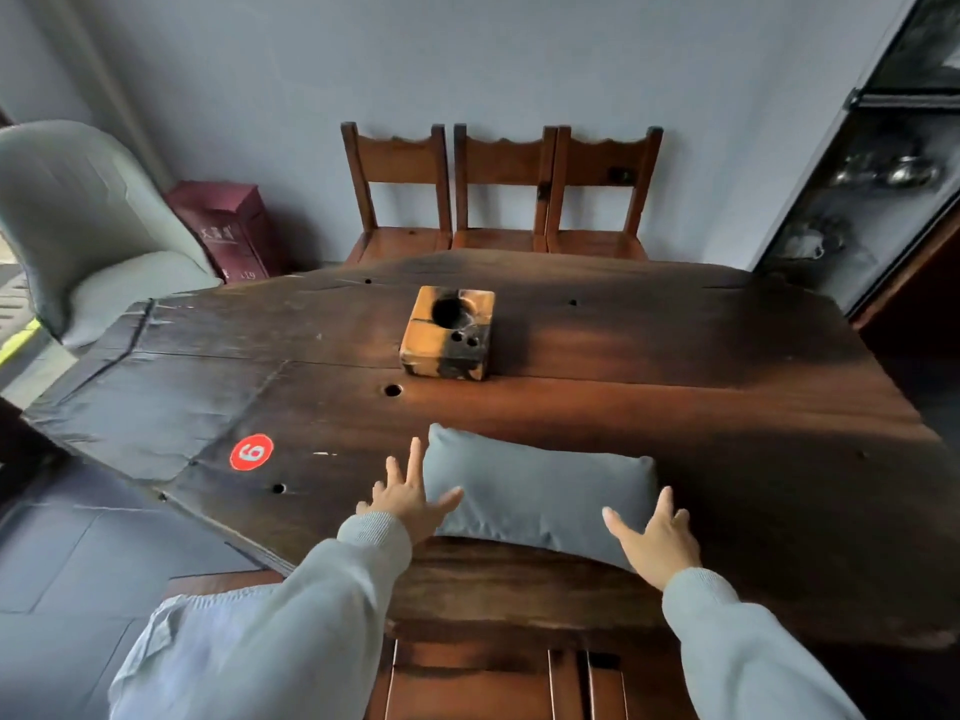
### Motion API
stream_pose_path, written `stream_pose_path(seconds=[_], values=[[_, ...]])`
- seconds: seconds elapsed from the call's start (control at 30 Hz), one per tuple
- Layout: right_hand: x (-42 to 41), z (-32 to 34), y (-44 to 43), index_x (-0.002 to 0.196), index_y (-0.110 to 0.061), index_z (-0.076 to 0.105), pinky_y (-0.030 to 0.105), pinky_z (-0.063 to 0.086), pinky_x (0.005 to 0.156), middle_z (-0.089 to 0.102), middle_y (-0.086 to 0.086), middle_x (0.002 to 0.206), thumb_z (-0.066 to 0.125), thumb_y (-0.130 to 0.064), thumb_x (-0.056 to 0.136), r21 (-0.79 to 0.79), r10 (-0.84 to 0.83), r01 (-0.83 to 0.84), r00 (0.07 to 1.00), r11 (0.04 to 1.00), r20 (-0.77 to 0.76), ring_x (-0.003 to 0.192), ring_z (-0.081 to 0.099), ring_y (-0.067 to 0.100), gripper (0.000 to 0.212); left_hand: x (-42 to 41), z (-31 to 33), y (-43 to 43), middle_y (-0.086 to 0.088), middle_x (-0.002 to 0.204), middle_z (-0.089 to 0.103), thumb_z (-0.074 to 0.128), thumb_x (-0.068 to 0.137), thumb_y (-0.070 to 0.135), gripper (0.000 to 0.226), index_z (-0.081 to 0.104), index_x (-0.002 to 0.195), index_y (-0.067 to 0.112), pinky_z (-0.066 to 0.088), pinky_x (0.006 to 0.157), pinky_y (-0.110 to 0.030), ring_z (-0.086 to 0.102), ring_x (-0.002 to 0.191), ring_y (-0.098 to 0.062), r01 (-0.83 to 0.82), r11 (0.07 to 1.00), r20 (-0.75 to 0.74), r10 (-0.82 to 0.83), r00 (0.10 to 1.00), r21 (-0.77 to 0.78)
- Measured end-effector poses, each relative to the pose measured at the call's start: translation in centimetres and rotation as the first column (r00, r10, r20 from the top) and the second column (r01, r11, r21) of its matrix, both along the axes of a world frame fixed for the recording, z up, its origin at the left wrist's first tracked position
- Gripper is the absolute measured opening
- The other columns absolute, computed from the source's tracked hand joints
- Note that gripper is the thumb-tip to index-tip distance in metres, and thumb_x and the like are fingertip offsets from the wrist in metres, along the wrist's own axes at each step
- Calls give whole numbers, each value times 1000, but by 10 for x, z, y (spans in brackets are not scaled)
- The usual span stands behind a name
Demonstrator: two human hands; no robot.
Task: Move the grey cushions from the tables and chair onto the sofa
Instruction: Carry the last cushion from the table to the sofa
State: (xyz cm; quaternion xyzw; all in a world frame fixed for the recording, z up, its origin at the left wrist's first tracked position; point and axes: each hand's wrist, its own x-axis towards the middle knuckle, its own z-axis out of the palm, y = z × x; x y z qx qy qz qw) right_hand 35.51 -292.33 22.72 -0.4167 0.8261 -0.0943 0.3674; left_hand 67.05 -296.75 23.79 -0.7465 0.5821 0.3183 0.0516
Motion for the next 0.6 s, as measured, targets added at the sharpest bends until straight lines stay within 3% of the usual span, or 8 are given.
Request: stream_pose_path(seconds=[0.07,0.13,0.2,0.23,0.33,0.43,0.5,0.6], values=[[-6,-16,-8,166,-14,-1,52,24,123,8,14,173,57,-65,95,-28,-78,81,991,996,105,156,20,40,104,-6,-20,-5,-10,173,4,50,87,78,106,-20,158,42,21,122,-52,21,154,-40,-45,999,-146,48,988,24],[-6,-24,-13,165,-8,11,49,40,114,24,17,169,65,-59,93,-45,-163,172,973,984,162,151,31,39,103,-12,-31,-4,-8,167,27,66,82,70,117,-15,160,38,29,120,-40,34,149,-35,-141,989,-390,142,910,32],[-4,-24,-14,158,-1,30,39,57,78,40,21,157,77,-46,88,-75,-206,217,970,973,130,140,45,40,96,-16,-28,5,-2,163,38,76,64,74,134,-9,161,38,35,118,-37,42,145,-27,-295,952,-585,286,759,82],[-1,-20,-15,154,1,37,38,56,74,44,22,151,81,-41,86,-83,-203,214,971,973,123,135,49,40,91,-16,-24,10,1,164,36,78,54,77,142,-6,162,37,34,119,-38,42,146,-25,-366,924,-641,346,685,108],[15,5,-19,151,-1,43,45,47,106,47,22,146,84,-36,82,-121,-163,185,972,975,172,133,51,40,87,0,-7,28,4,164,35,84,45,75,153,0,164,28,34,120,-41,41,146,-19,-512,854,-741,400,539,89],[54,54,-25,157,-7,37,41,43,107,43,18,152,87,-35,79,-211,-78,135,963,968,257,137,48,36,96,42,35,44,-8,156,48,86,50,67,143,16,163,12,41,116,-47,50,139,-24,-639,769,-799,400,450,25],[94,92,-24,159,-12,32,41,40,109,40,14,156,88,-36,78,-263,2,82,953,961,304,142,44,34,101,84,78,62,-14,136,65,88,55,64,117,43,147,7,52,103,-49,65,120,-27,-706,706,-809,382,448,-58],[174,148,-3,162,-16,26,43,34,117,35,10,163,89,-35,77,-315,159,-38,916,948,368,148,38,31,108,166,145,117,-8,109,73,87,69,54,71,61,120,12,60,73,-30,70,99,-27,-806,565,-780,419,465,-176]])
